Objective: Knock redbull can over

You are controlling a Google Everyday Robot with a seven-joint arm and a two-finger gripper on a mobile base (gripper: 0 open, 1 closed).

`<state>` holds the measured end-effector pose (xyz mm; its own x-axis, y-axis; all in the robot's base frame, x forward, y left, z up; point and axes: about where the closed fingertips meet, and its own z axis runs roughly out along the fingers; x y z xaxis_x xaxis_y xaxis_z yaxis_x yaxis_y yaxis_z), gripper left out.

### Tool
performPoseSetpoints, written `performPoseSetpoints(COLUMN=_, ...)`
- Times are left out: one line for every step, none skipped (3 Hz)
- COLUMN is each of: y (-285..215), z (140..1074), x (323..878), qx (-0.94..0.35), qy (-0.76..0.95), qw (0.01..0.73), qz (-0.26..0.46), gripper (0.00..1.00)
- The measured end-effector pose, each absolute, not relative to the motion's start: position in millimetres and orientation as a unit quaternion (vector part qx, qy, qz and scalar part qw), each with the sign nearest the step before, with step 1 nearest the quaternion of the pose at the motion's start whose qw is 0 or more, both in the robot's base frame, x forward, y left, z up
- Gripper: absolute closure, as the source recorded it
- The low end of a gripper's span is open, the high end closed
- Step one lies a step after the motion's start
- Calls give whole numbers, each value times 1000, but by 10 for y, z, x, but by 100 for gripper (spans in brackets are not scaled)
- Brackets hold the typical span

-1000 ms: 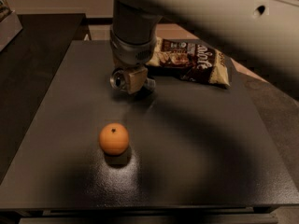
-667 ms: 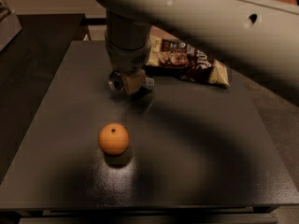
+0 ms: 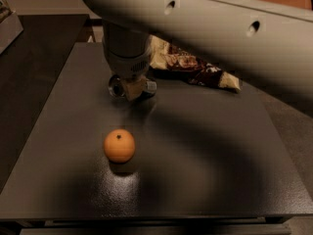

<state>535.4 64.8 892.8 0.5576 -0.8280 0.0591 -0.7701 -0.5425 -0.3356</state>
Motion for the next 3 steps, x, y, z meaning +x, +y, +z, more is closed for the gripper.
performPoseSetpoints(y=652, z=8920, x=5351, qx=-872, qy=458, qw=136, qz=-106, gripper=14)
performPoseSetpoints(y=656, z=8911, x=5349, qx=-873, qy=457, qw=136, qz=-106, gripper=0)
performPoseSetpoints(y=656, z=8911, x=5349, qx=-873, qy=457, qw=136, qz=-106, gripper=0)
